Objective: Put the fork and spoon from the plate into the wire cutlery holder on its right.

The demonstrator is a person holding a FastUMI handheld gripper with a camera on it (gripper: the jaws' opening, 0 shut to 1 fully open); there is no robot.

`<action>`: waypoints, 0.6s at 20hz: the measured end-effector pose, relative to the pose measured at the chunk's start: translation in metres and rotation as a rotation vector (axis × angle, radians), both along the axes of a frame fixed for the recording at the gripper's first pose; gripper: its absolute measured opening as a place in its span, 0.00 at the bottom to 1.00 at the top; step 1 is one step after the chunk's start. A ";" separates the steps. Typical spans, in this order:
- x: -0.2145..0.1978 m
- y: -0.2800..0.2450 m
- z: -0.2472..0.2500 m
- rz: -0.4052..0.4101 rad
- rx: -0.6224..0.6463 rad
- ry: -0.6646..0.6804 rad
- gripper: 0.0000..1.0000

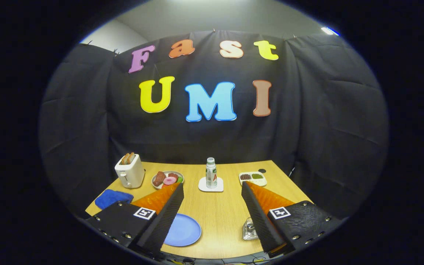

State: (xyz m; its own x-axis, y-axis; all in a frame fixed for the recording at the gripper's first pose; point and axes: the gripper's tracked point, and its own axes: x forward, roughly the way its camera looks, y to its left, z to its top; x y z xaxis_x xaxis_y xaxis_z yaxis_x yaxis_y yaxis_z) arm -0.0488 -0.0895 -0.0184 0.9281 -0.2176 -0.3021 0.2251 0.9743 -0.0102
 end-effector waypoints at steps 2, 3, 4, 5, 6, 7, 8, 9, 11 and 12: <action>0.004 0.007 -0.002 0.024 -0.060 -0.025 0.97; 0.005 0.009 0.001 0.034 -0.072 -0.055 0.97; 0.005 0.012 0.003 0.036 -0.076 -0.078 0.97; 0.006 0.014 0.004 0.038 -0.077 -0.098 0.97; 0.008 0.018 0.003 0.036 -0.066 -0.118 0.97; 0.010 0.024 0.003 0.046 -0.070 -0.136 0.97; 0.012 0.027 0.004 0.061 -0.089 -0.153 0.97; 0.013 0.029 0.004 0.059 -0.104 -0.157 0.97; 0.020 0.035 0.010 0.062 -0.106 -0.187 0.97; 0.021 0.038 0.012 0.066 -0.099 -0.196 0.97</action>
